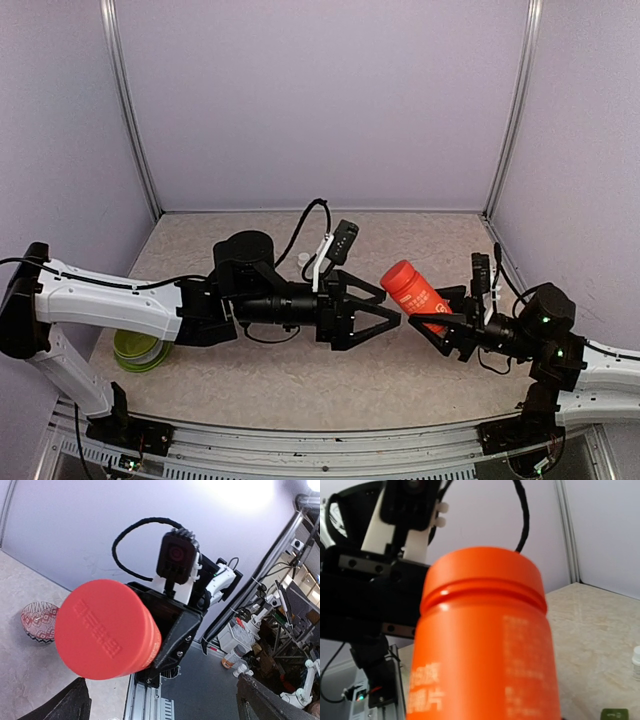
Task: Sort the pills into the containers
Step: Screw the lid of the pill bottle onto the pill bottle.
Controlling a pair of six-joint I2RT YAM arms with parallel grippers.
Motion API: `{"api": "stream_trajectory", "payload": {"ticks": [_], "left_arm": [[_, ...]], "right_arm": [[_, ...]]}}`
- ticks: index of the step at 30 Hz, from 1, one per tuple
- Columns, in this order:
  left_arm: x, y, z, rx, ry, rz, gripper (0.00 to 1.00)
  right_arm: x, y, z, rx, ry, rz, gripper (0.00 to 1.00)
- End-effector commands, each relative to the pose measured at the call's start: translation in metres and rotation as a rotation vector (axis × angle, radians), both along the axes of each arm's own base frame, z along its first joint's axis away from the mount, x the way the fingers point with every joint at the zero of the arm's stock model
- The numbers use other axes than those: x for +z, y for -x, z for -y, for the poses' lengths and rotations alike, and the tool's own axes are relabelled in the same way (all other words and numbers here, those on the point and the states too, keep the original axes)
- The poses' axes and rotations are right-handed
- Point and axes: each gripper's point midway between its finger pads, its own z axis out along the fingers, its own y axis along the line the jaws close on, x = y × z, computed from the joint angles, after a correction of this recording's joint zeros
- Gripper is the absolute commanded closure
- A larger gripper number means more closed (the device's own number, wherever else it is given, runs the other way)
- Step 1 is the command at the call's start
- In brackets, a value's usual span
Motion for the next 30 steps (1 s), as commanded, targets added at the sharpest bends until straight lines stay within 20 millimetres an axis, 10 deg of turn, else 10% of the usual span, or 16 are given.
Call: {"api": "stream_trajectory", "payload": {"ticks": [1,30], "left_arm": [[-0.006,-0.027,-0.005,0.133,-0.016,-0.06,0.01],[-0.018,-0.06,-0.002,0.305,-0.031,-0.163,0.01]], "right_arm": [[0.022,-0.006,0.006,-0.053,-0.036,0.05,0.98],[-0.002,-0.023,-0.013,-0.1,0.061,0.036,0.98]]}}
